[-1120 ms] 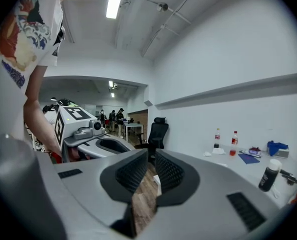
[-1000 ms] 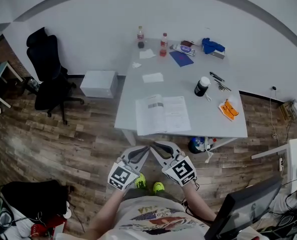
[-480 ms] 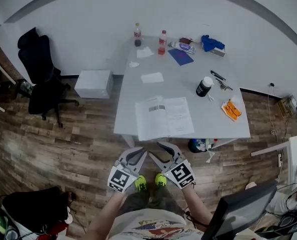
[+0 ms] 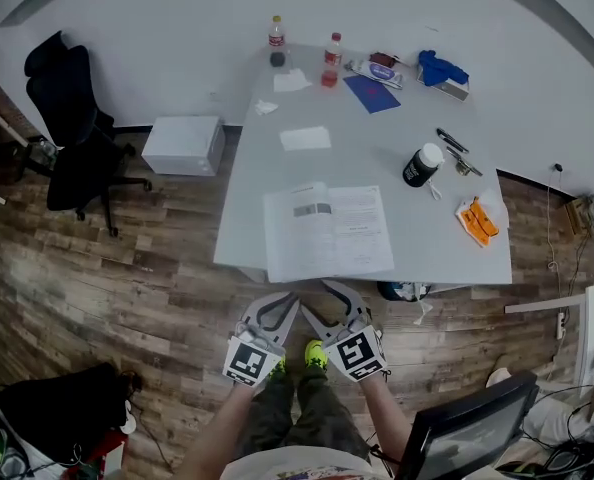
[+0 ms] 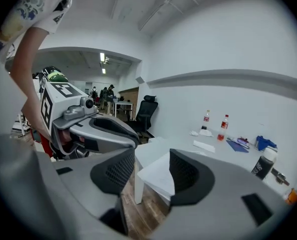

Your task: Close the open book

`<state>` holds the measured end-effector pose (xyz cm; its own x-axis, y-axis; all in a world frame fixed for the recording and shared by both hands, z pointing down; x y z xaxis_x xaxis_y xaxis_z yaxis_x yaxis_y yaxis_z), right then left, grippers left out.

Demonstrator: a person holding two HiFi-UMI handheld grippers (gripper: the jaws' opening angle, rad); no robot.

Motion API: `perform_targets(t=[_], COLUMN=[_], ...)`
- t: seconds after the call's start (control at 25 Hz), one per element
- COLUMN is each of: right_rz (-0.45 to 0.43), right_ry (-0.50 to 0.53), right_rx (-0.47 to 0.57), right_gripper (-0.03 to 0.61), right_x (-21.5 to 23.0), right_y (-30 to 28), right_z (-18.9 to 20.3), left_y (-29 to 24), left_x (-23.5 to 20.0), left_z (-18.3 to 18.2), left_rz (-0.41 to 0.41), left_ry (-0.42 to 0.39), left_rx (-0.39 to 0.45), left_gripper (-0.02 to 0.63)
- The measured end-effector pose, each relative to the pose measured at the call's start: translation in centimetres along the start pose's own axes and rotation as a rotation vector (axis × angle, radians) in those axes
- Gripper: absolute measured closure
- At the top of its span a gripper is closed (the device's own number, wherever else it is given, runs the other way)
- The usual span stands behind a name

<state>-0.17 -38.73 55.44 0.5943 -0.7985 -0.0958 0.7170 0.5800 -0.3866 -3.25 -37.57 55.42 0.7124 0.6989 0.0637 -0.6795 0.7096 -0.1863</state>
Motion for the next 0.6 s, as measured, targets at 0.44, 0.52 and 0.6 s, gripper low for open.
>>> perform_targets(t=[0.44,0.52,0.6], right_rz=[-0.03,-0.036,-0.023], right_ry=[0.339,0.341,0.365], right_rx=[-0.291,-0.305,-0.309], right_gripper=[0.341,0.339,0.339], right_x=[2.9,3.1,3.6], right_y=[-6.4,-7.1,-7.6], right_z=[9.2,9.8,10.0], left_y=[-4.7,-5.1,-5.5], left_x=[-2.8,-3.1,-3.4], left_z=[5.4,6.0,6.8], left_rz=[-0.058,-0.059,-0.061], left_ry=[-0.003,-0.007,0.006], left_rx=[-0.051,-0.066,-0.084], left_gripper=[0.598,0.598,0.598])
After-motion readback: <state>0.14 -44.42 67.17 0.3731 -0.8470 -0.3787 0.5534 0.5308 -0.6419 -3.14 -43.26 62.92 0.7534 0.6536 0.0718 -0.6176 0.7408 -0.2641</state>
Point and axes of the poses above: the fingertips, and each gripper's own axes: y backward along the fingers, x to its right, z out of its underside, the point moved 1 cm from there along y, backward along the fingers, and after that the axes turned 5 degrees about -z, right-handed, at the moved point
